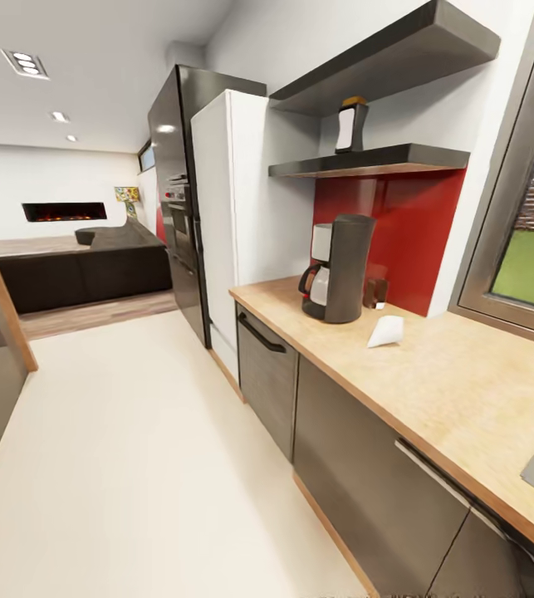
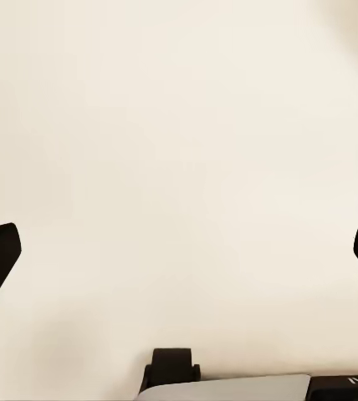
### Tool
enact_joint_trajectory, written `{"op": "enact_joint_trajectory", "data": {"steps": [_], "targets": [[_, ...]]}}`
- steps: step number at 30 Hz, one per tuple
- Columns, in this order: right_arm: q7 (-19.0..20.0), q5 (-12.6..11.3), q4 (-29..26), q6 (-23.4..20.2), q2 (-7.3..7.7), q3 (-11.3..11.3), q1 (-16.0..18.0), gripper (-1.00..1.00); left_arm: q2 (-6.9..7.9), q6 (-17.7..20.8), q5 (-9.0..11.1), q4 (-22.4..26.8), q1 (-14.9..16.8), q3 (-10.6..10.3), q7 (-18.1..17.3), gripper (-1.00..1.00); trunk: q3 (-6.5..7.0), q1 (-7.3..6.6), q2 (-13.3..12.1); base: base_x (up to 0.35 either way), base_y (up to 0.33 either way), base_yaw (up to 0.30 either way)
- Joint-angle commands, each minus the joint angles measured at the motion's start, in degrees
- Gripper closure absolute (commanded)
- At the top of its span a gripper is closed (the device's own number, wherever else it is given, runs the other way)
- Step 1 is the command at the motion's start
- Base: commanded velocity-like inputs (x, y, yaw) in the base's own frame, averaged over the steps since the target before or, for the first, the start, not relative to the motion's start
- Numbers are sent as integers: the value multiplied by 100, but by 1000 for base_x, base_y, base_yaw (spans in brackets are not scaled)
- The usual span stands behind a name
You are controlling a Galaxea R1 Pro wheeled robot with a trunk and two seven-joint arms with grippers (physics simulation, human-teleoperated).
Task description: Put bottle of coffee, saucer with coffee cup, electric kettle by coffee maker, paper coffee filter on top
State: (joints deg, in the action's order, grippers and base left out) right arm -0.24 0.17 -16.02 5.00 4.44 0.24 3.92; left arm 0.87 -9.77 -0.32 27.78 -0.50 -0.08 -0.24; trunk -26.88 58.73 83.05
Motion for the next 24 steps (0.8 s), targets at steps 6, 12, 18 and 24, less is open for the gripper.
{"op": "enact_joint_trajectory", "data": {"steps": [6, 12, 18, 24], "targets": [[-2, 8, 4, 26, -1, 7, 4, -100, 1, -8, -3, 8, -3, -1, -3, -100, -5, 0, 3, 73, 103, -74], [2, 4, 9, 21, 4, 3, 4, -100, 1, -8, -3, 8, -3, -1, -3, -100, -5, 0, 3, 177, 238, -13], [-2, 1, 8, 19, 5, 2, 4, -100, 1, -8, -3, 8, -3, -1, -3, -100, -5, 0, 3, 108, 141, -2], [-1, -21, -2, 4, 5, -25, 5, -100, 1, -8, -4, 8, -3, -1, -3, -100, -5, 0, 3, 14, 18, 0]]}}
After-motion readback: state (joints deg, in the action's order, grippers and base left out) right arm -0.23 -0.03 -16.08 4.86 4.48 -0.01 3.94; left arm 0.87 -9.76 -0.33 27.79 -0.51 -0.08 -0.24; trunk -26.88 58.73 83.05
